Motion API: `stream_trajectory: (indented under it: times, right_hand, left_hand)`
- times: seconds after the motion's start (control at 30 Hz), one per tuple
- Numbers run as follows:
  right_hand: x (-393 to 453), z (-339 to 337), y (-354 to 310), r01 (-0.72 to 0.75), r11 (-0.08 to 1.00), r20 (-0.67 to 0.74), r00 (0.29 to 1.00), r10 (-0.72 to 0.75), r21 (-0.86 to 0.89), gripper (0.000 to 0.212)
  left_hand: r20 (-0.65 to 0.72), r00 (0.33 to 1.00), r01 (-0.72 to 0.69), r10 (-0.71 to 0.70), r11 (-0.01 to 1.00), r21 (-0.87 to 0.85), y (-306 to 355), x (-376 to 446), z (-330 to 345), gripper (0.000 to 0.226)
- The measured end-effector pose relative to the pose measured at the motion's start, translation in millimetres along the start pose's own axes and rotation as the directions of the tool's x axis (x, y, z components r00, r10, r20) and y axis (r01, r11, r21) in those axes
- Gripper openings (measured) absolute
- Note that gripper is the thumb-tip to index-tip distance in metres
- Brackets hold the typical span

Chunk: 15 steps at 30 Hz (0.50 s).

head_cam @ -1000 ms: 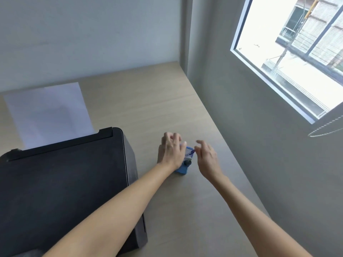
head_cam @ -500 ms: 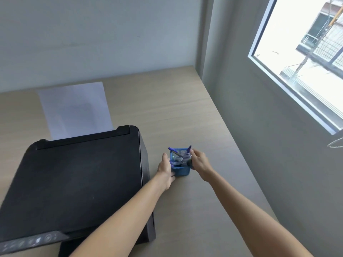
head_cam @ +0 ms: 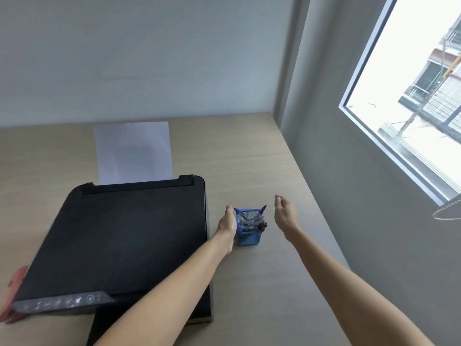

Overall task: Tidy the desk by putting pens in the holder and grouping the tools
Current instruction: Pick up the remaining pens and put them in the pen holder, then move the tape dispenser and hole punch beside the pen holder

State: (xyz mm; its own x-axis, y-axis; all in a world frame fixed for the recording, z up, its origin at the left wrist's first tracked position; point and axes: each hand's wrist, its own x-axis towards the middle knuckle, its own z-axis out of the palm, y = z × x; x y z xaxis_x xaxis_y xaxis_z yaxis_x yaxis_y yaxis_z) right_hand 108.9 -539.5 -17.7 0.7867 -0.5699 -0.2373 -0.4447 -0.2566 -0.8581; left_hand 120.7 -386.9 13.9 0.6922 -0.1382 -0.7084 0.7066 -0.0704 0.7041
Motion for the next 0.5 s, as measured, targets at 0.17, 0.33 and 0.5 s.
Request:
stream_trajectory:
  times: [0.17,0.33,0.5]
  right_hand:
    - [-38,-6,-72,0.194,0.98,-0.088,0.976,-0.197,-0.045,0.034]
    - [-68,53,-127,0.328,0.943,0.101,0.938,-0.332,0.051,0.042]
    - [-133,167,-179,0.407,0.911,0.331,0.853,-0.404,0.063,0.037]
  left_hand:
    - [0.144,0.975,-0.164,0.168,0.986,-0.039,37,-49,-46,0.062]
    - [0.162,0.911,-0.354,0.38,0.92,-0.17,56,-107,-142,0.061]
    - [-0.121,0.909,-0.413,0.4,0.903,-0.118,19,-139,-300,0.052]
